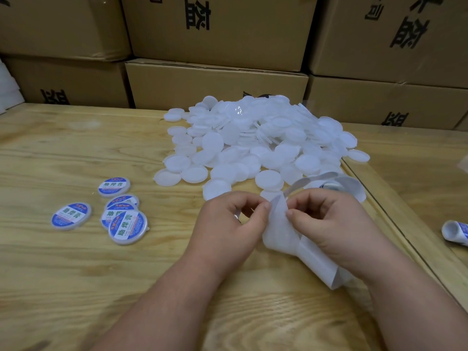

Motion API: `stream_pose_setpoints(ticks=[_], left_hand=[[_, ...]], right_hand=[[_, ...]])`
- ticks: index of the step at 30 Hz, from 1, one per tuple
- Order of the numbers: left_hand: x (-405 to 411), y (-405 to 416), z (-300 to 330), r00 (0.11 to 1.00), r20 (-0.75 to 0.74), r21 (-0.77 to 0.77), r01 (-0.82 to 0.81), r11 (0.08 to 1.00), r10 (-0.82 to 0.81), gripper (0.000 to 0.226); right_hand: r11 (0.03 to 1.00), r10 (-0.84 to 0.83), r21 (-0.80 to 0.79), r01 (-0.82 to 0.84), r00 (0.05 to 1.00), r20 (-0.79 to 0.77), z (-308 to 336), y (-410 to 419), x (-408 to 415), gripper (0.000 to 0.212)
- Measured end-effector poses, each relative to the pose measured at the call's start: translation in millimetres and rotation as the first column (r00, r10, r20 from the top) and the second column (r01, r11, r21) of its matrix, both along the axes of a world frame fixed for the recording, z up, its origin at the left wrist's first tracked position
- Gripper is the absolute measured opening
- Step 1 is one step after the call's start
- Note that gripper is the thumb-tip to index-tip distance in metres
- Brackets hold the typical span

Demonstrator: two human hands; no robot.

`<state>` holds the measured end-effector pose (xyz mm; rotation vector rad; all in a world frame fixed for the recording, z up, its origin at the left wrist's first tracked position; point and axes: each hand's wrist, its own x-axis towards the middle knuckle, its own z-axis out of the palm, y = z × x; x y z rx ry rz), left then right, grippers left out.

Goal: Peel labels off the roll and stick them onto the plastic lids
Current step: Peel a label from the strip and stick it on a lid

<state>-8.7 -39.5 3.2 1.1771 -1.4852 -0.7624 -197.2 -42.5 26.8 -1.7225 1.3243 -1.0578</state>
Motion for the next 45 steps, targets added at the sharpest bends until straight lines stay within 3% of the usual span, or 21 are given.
stream_pose_setpoints(ticks=[5, 12, 18, 21, 24, 30, 45], left_hand=[[4, -6, 2, 0.972, -0.184, 0.104, -0.128, 0.986, 0.146, 0.019], [12, -10, 4, 0.887, -0.388, 0.205, -0.183, 0.961, 0.252, 0.013], [13, -7, 6, 0.883, -0.410, 0.221, -0.148, 0.964, 0.229, 0.015], [11, -6, 6, 0.894, -0.400, 0.210, -0.127, 0.969, 0.204, 0.013], [9, -6, 7, 0.885, -0.422, 0.220, -0.109, 0.969, 0.196, 0.014], [7, -6, 6, 0.898, -0.415, 0.205, -0.064, 0.977, 0.146, 0.015], [6, -5, 6, 0.900, -0.427, 0.215, 0.006, 0.977, 0.088, 0.013]], right_hand=[[0.993, -0.111, 0.036, 0.112, 0.994, -0.024, 4, 0, -5, 0.024], [0.957, -0.287, 0.039, 0.288, 0.958, -0.033, 11, 1, -10, 0.017], [0.871, -0.452, -0.218, 0.441, 0.892, 0.000, 15, 7, 3, 0.016], [0.794, -0.391, -0.495, 0.354, 0.920, 0.031, 16, 11, 11, 0.023], [0.761, -0.271, -0.613, 0.211, 0.963, -0.006, 14, 14, 18, 0.024], [0.837, -0.131, -0.547, 0.032, 0.981, -0.142, 7, 14, 27, 0.030], [0.864, -0.151, -0.501, 0.054, 0.976, -0.156, 4, 9, 23, 0.017]])
